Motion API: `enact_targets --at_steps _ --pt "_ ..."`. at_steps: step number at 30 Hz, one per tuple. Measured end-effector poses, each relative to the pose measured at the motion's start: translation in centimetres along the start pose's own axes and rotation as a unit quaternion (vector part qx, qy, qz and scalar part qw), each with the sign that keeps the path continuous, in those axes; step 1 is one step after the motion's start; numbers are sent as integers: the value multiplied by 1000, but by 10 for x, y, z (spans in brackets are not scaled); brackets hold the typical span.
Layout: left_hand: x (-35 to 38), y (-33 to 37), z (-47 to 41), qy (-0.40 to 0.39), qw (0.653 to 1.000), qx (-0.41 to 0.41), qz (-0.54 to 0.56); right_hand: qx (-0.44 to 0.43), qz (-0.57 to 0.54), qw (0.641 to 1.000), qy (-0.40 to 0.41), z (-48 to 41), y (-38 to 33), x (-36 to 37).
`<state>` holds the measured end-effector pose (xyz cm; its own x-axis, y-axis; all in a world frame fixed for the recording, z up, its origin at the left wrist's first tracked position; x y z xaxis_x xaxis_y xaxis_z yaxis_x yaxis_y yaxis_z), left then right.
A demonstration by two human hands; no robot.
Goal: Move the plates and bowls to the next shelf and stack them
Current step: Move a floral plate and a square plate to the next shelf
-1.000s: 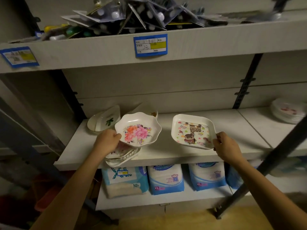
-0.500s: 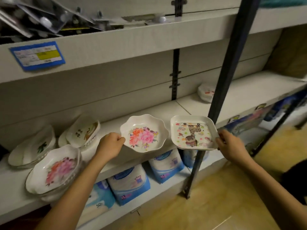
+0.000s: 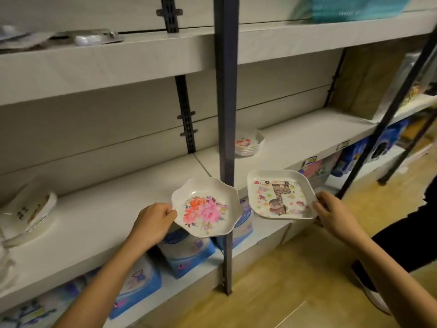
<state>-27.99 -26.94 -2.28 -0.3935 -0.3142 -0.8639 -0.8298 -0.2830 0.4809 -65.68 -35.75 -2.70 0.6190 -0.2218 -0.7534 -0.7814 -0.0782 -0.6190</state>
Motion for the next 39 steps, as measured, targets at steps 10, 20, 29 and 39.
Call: enact_targets --at_steps 10,20,29,39 --pt "70 108 -3 -9 1000 -2 16 38 -22 999 7 -61 85 -43" --pt "109 182 -74 20 999 21 25 83 -34 996 18 -139 122 -50" --pt "132 199 -154 76 997 -1 22 58 -20 998 28 -236 113 -43" --pt "142 173 -204 128 986 -106 -25 -1 -23 999 -46 -341 106 24"
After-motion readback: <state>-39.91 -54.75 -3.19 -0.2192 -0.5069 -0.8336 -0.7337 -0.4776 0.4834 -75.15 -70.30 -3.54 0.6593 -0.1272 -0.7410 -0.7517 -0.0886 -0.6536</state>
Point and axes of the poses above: each hand's wrist, its own z-axis away from the middle knuckle, its own x-axis out of the palm, y = z × x, the point moved 9 cm from there along -z, towards the middle knuckle, and after that the axes turned 13 degrees about y, right-handed, at the moved point
